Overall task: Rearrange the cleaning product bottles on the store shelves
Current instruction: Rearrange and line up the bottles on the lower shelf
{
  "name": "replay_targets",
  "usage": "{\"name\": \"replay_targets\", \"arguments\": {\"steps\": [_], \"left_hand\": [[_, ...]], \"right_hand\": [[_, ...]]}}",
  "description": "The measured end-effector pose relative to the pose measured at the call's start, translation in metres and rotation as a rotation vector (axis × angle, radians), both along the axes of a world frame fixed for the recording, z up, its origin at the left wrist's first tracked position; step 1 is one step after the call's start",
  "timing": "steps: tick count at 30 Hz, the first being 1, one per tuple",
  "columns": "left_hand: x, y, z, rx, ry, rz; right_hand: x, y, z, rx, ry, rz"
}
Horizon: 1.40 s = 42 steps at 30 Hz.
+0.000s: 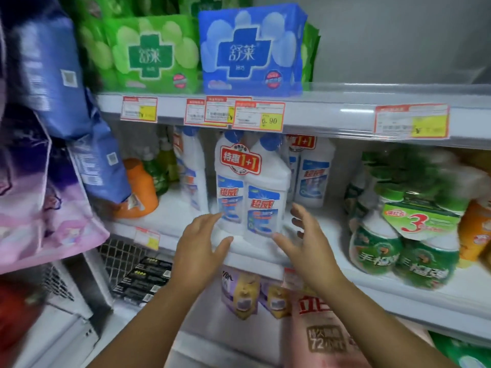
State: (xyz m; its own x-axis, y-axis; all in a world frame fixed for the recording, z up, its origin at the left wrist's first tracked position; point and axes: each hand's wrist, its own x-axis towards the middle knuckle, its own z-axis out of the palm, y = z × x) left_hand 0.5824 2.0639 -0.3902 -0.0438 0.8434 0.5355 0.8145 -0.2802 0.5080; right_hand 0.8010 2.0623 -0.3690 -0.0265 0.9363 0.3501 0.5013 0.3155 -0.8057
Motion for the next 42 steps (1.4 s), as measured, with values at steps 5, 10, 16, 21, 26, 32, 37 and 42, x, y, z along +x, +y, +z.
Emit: {"name": "replay_targets", "arguments": {"steps": [5,10,16,21,26,32,37,42], "left_hand": [[-0.012,0.027,-0.015,-0.038,0.016,0.007],[-0.012,0.042,-0.021,-0.043,0.044,-0.043],[-0.016,0.043,-0.026,-0.076,0.094,-0.086],[-0.015,0.039,-0.026,-0.077,0.097,-0.061],[-0.011,0.041,-0.029,-0.091,0.143,-0.048],[-0.014,0.045,-0.029,-0.085,0.131,-0.049],[-0.014,0.045,-0.03,-0.065,0.122,-0.047],[-0.013,0.046,-0.029,-0.061,0.125,-0.042]], "right_hand": [[-0.033,0.037,0.0,-0.089,0.134,-0.026],[-0.019,0.038,-0.002,-0.075,0.091,-0.085],[0.024,0.025,0.002,-0.06,0.099,-0.178],[0.036,0.033,0.009,-0.071,0.135,-0.209],[0.036,0.054,0.011,-0.083,0.216,-0.246],[0.037,0.081,0.005,-0.055,0.272,-0.291],[0.04,0.086,0.001,0.007,0.283,-0.339],[0.034,0.087,-0.01,0.001,0.284,-0.377]]}}
